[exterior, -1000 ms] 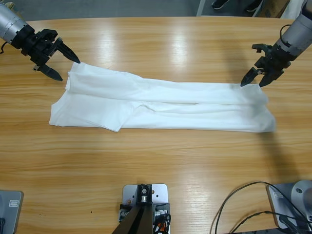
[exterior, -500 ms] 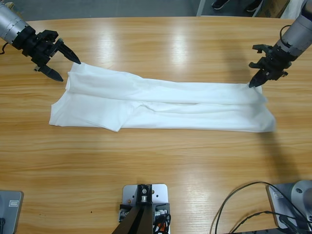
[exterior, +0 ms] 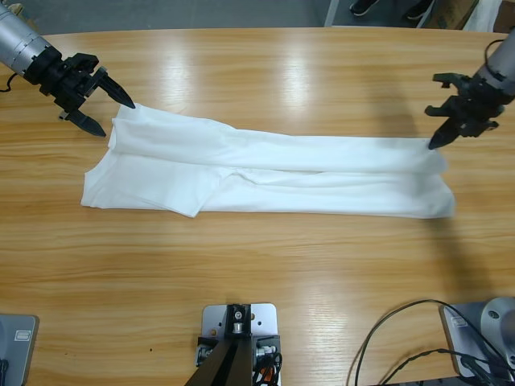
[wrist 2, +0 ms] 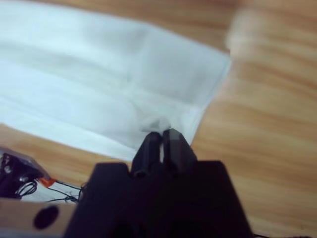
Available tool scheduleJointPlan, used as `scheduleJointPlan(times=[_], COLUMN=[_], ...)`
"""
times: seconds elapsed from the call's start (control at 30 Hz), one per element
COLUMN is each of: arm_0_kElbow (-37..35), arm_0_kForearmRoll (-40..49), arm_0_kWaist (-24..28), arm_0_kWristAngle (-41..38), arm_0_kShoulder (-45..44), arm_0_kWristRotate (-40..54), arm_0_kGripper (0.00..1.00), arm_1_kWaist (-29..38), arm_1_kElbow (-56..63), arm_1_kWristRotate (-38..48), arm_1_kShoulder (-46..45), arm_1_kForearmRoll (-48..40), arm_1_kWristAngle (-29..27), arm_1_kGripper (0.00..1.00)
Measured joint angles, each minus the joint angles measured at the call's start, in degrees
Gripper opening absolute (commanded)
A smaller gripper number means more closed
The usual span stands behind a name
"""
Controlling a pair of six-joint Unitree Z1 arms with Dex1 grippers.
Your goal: Fold clothes
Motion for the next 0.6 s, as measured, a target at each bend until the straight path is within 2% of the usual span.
scheduleJointPlan(times=[0.3, 0.6], arm_0_kElbow=[0.0, 1.0], arm_0_kForearmRoll=[0.0, 0.0], arm_0_kWaist=[-0.1, -0.2], arm_0_kWristAngle=[0.0, -0.1], arm_0_kShoulder=[0.0, -1.0], arm_0_kWristRotate=[0.0, 0.0], arm_0_kGripper=[0.964, 0.964], arm_1_kWaist=[0.2, 5.2], arm_1_kElbow=[6.7, 6.8], arm_1_kWristRotate=[0.4, 0.4], arm_1_kShoulder=[-8.2, -6.8], arm_1_kForearmRoll=[0.8, 7.5], arm_1_kWristAngle=[0.0, 0.4], arm_1_kGripper=[0.0, 0.0])
